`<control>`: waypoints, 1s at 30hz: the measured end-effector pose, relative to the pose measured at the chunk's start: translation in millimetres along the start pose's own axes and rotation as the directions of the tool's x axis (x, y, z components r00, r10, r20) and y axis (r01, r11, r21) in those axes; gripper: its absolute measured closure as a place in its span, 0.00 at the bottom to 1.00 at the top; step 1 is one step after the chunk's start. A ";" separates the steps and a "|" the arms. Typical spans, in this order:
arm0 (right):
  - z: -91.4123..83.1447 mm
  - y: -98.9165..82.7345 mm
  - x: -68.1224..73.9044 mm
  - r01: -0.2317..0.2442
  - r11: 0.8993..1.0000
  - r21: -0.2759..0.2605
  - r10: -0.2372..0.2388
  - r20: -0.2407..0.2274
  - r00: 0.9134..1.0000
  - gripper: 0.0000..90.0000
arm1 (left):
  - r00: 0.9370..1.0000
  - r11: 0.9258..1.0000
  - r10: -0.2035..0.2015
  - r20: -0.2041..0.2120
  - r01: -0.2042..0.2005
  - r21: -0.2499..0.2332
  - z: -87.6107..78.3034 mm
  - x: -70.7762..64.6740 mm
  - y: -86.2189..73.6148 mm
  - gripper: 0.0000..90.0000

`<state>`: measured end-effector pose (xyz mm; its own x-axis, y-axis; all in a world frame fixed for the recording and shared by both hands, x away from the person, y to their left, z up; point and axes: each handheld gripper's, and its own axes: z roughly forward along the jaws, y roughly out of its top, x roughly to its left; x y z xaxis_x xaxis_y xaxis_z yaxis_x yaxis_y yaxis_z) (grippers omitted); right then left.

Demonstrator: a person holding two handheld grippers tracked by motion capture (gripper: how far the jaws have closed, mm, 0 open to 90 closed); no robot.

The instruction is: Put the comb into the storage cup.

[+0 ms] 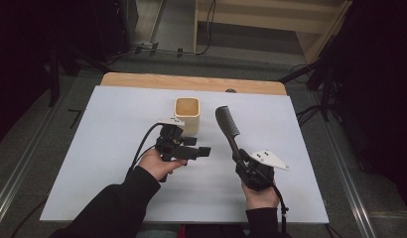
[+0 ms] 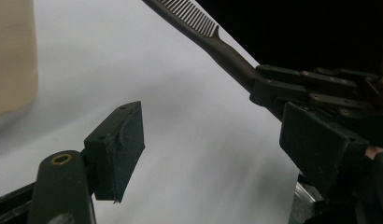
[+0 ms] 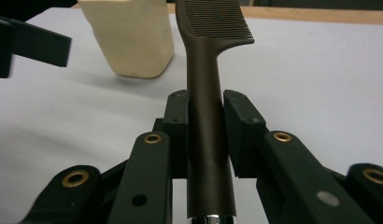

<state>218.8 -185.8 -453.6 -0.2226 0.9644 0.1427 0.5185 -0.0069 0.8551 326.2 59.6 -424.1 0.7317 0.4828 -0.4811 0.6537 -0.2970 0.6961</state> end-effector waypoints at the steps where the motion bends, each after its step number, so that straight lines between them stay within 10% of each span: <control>1: -0.5 -0.2 0.3 -0.001 1.000 -0.007 0.001 0.006 1.000 0.78 | 1.000 1.000 0.002 -0.010 -0.002 0.002 2.8 0.1 1.4 0.25; 13: -1.2 -8.5 -4.7 -0.130 0.989 -0.070 0.132 0.019 0.991 0.78 | 0.999 1.000 -0.003 -0.035 0.004 0.018 26.7 -4.6 16.0 0.25; 30: 6.8 -17.0 6.7 -0.146 0.982 -0.116 0.151 0.034 0.988 0.78 | 0.999 1.000 0.004 -0.053 -0.004 -0.003 49.2 -18.0 30.5 0.26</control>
<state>214.2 -177.4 -470.5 -0.1139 0.9607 0.2533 0.4460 -0.1784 0.8771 342.5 1.3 -420.4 0.7227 0.5251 -0.4495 0.6505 -0.2966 0.6992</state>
